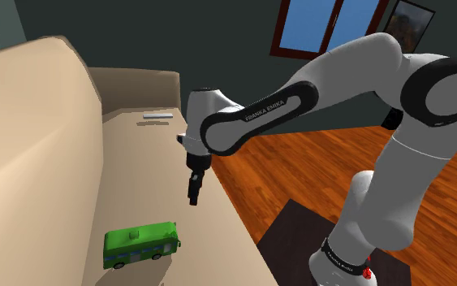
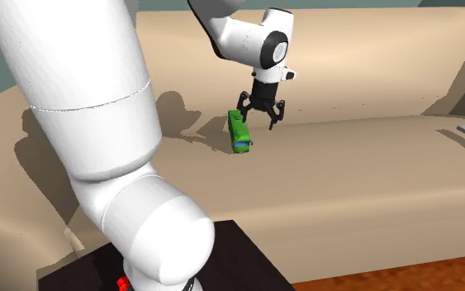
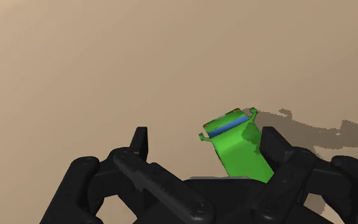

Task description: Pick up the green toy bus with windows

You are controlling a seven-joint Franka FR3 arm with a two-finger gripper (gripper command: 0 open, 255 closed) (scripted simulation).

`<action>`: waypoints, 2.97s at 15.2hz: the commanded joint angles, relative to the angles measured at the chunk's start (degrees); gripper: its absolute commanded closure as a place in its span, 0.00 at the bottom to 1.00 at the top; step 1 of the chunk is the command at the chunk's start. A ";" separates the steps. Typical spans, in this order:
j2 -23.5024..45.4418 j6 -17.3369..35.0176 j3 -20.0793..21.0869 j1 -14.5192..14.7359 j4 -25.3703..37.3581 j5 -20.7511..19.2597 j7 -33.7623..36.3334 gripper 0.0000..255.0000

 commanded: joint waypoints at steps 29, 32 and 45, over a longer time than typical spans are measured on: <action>24.88 13.94 4.14 8.09 14.83 -9.25 -1.25 1.00; 24.31 13.40 4.23 7.95 14.80 -9.09 -1.38 1.00; 18.03 5.13 5.10 7.19 16.92 -7.38 -2.02 1.00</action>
